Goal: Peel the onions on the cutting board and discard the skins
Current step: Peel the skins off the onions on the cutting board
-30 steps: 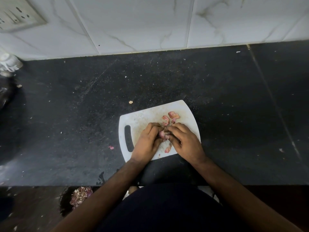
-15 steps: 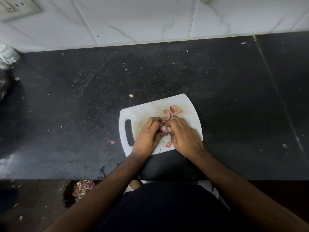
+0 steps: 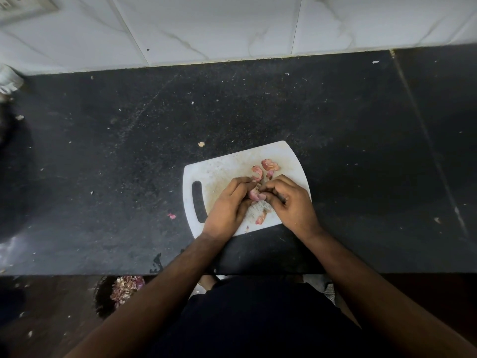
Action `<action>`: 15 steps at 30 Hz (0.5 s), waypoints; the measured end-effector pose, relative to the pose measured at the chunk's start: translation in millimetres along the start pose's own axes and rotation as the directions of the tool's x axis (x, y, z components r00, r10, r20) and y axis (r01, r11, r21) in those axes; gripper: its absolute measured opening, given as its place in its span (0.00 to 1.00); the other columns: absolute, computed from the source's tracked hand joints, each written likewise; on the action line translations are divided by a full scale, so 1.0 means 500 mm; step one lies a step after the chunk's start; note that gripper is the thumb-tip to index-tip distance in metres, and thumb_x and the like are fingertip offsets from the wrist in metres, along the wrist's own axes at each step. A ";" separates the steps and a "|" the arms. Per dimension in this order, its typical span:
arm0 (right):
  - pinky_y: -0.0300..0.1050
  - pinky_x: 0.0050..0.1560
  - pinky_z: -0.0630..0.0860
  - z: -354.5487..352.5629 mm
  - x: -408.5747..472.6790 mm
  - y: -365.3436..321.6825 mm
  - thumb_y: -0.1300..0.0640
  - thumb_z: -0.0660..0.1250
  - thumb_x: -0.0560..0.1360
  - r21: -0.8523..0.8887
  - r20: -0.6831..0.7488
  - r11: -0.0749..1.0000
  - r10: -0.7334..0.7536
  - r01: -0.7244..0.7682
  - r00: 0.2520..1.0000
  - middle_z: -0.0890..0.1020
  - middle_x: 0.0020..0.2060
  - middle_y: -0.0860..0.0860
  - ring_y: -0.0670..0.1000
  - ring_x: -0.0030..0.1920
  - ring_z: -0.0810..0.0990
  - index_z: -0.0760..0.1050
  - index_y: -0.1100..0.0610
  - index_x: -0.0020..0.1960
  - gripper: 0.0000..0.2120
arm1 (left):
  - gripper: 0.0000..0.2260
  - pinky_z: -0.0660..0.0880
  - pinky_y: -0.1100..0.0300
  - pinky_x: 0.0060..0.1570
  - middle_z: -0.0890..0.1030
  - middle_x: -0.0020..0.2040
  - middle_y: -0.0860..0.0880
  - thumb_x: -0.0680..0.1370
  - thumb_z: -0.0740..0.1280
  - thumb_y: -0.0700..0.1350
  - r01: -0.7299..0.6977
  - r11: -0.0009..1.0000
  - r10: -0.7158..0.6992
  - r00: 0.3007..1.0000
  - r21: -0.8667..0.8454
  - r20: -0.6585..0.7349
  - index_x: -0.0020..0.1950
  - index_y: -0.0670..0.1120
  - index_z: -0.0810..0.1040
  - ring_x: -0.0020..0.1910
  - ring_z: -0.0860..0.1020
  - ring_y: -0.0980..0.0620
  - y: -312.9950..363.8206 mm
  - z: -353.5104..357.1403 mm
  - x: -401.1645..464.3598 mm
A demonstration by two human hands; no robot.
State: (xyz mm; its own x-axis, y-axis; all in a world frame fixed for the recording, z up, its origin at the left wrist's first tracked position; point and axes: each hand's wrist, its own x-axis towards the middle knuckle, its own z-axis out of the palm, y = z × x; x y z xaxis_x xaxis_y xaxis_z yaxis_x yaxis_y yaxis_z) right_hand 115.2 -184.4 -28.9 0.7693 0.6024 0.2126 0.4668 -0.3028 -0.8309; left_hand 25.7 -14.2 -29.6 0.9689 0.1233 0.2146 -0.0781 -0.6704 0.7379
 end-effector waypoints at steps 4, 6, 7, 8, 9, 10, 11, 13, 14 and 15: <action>0.47 0.50 0.81 0.005 0.000 0.005 0.54 0.73 0.78 -0.080 0.017 0.997 0.000 0.002 1.000 0.82 0.48 0.42 0.44 0.50 0.81 0.83 0.54 0.54 0.07 | 0.12 0.74 0.58 0.67 0.76 0.65 0.43 0.80 0.68 0.34 -0.003 1.000 0.003 1.000 -0.002 0.001 0.63 0.39 0.77 0.65 0.76 0.48 -0.001 0.001 -0.002; 0.49 0.48 0.81 0.009 -0.007 0.007 0.54 0.71 0.79 -0.175 0.019 0.984 -0.035 0.038 0.999 0.82 0.49 0.44 0.47 0.52 0.81 0.82 0.54 0.56 0.07 | 0.12 0.74 0.58 0.67 0.75 0.65 0.43 0.80 0.68 0.33 -0.011 1.000 0.011 1.000 0.020 0.006 0.63 0.39 0.77 0.65 0.76 0.48 0.000 0.000 -0.002; 0.50 0.47 0.81 0.010 -0.009 0.006 0.55 0.70 0.79 -0.224 0.019 0.973 -0.053 0.056 0.998 0.81 0.50 0.45 0.48 0.52 0.81 0.81 0.54 0.56 0.07 | 0.12 0.73 0.58 0.67 0.75 0.65 0.42 0.79 0.68 0.33 -0.013 1.000 0.013 1.000 0.029 0.007 0.63 0.39 0.77 0.65 0.76 0.48 0.000 0.000 -0.002; 0.50 0.46 0.82 0.011 -0.011 0.004 0.57 0.70 0.78 -0.269 0.022 0.960 -0.071 0.074 0.997 0.81 0.50 0.45 0.49 0.52 0.80 0.80 0.54 0.55 0.06 | 0.12 0.73 0.59 0.68 0.75 0.65 0.42 0.79 0.67 0.33 -0.011 0.999 0.011 1.000 0.034 0.009 0.63 0.38 0.77 0.65 0.76 0.49 0.000 0.000 -0.001; 0.51 0.45 0.82 0.011 -0.013 0.001 0.58 0.70 0.78 -0.301 0.031 0.949 -0.084 0.090 0.996 0.81 0.51 0.45 0.49 0.53 0.80 0.79 0.53 0.55 0.06 | 0.13 0.72 0.60 0.68 0.75 0.65 0.42 0.79 0.67 0.33 -0.004 0.999 0.004 1.000 0.035 0.007 0.63 0.38 0.77 0.65 0.76 0.49 0.000 0.000 -0.001; 0.51 0.44 0.81 0.012 -0.014 -0.001 0.58 0.70 0.79 -0.315 0.044 0.944 -0.088 0.097 0.995 0.80 0.51 0.45 0.49 0.53 0.80 0.78 0.53 0.54 0.05 | 0.13 0.71 0.62 0.68 0.75 0.65 0.43 0.79 0.67 0.32 0.009 0.999 -0.009 1.000 0.033 0.004 0.64 0.38 0.77 0.65 0.75 0.50 0.000 0.000 0.000; 0.51 0.44 0.81 0.012 -0.013 -0.001 0.58 0.69 0.79 -0.314 0.056 0.944 -0.084 0.098 0.995 0.79 0.50 0.44 0.48 0.53 0.80 0.77 0.52 0.53 0.04 | 0.13 0.71 0.64 0.68 0.75 0.65 0.43 0.79 0.67 0.32 0.026 0.999 -0.026 1.000 0.029 0.000 0.63 0.39 0.77 0.65 0.75 0.51 0.000 0.000 0.001; 0.51 0.45 0.81 0.008 -0.011 -0.001 0.54 0.66 0.80 -0.259 0.074 0.962 -0.071 0.088 0.995 0.79 0.49 0.43 0.47 0.52 0.79 0.77 0.52 0.52 0.03 | 0.13 0.70 0.68 0.66 0.75 0.64 0.45 0.79 0.67 0.32 0.060 0.998 -0.059 0.998 0.015 -0.007 0.62 0.39 0.76 0.64 0.74 0.54 0.000 0.000 0.003; 0.50 0.46 0.80 0.005 -0.010 0.001 0.53 0.64 0.81 -0.208 0.074 0.975 -0.062 0.076 0.995 0.79 0.49 0.43 0.46 0.51 0.79 0.77 0.53 0.52 0.05 | 0.12 0.69 0.70 0.64 0.75 0.63 0.47 0.79 0.67 0.31 0.078 0.997 -0.078 0.997 0.000 -0.018 0.61 0.40 0.76 0.62 0.74 0.56 0.000 0.000 0.004; 0.50 0.47 0.79 0.001 -0.009 0.004 0.52 0.63 0.82 -0.151 0.064 0.987 -0.053 0.062 0.997 0.78 0.48 0.44 0.47 0.50 0.79 0.77 0.55 0.52 0.07 | 0.12 0.69 0.71 0.62 0.75 0.62 0.49 0.78 0.67 0.31 0.101 0.995 -0.102 0.994 -0.022 -0.033 0.60 0.41 0.75 0.60 0.74 0.58 0.001 0.000 0.004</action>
State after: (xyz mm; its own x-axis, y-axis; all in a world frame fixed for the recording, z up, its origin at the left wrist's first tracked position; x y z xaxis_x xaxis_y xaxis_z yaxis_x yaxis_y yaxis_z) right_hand 112.6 -187.3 -31.9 0.7138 0.6640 0.2229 0.5743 -0.3727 -0.7289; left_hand 27.8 -14.2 -28.7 0.9635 0.2151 0.1593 0.0151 -0.6380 0.7699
